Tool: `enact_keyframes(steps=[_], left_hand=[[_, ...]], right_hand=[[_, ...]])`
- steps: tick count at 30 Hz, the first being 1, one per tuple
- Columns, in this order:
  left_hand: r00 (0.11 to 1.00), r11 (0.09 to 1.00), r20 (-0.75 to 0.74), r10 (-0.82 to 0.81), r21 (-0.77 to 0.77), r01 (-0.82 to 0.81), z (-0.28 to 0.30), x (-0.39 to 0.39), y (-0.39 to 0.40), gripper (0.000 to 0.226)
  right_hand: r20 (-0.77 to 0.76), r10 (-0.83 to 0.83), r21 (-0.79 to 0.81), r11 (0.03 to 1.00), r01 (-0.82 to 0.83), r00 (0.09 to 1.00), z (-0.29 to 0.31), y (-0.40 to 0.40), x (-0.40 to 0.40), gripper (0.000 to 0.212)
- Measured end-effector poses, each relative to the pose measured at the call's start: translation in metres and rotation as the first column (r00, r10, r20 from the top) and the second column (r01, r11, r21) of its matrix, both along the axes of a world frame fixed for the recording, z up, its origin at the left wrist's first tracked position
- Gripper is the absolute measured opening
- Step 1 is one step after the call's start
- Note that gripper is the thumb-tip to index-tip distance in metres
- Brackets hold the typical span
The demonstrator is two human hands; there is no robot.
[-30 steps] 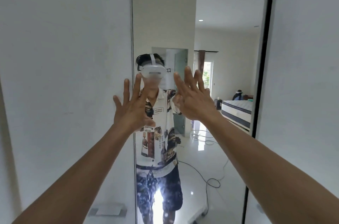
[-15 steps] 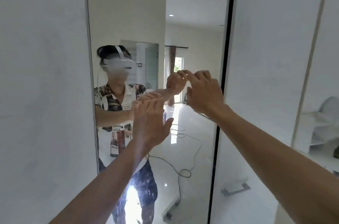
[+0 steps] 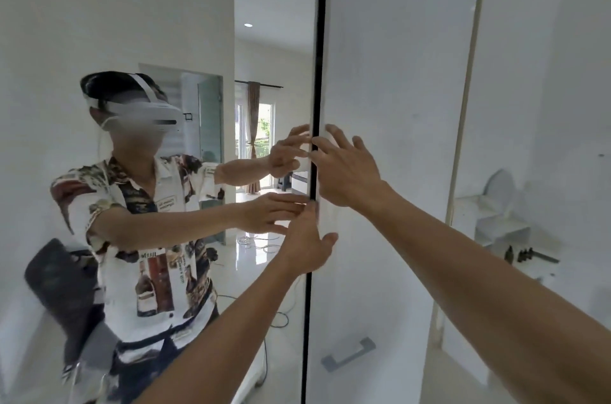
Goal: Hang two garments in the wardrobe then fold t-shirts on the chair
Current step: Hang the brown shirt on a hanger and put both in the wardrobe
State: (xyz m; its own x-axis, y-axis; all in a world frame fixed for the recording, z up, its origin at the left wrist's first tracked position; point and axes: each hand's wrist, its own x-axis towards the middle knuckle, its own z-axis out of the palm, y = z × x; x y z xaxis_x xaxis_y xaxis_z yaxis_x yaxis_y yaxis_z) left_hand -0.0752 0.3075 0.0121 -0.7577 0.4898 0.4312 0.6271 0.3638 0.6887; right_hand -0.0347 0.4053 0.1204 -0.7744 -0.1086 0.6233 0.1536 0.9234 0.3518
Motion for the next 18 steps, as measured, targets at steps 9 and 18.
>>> enact_keyframes(steps=[9, 18], left_hand=[[0.995, 0.974, 0.099, -0.008, 0.225, -0.014, 0.008, 0.006, 0.016, 0.034], [0.951, 0.929, 0.058, -0.303, 0.239, 0.282, 0.002, 0.065, 0.028, 0.027]], right_hand=[[-0.182, 0.025, 0.208, 0.978, 0.014, 0.983, 0.004, 0.014, 0.01, 0.022], [-0.302, -0.151, 0.212, 0.952, 0.221, 0.941, 0.008, 0.03, 0.072, 0.021]])
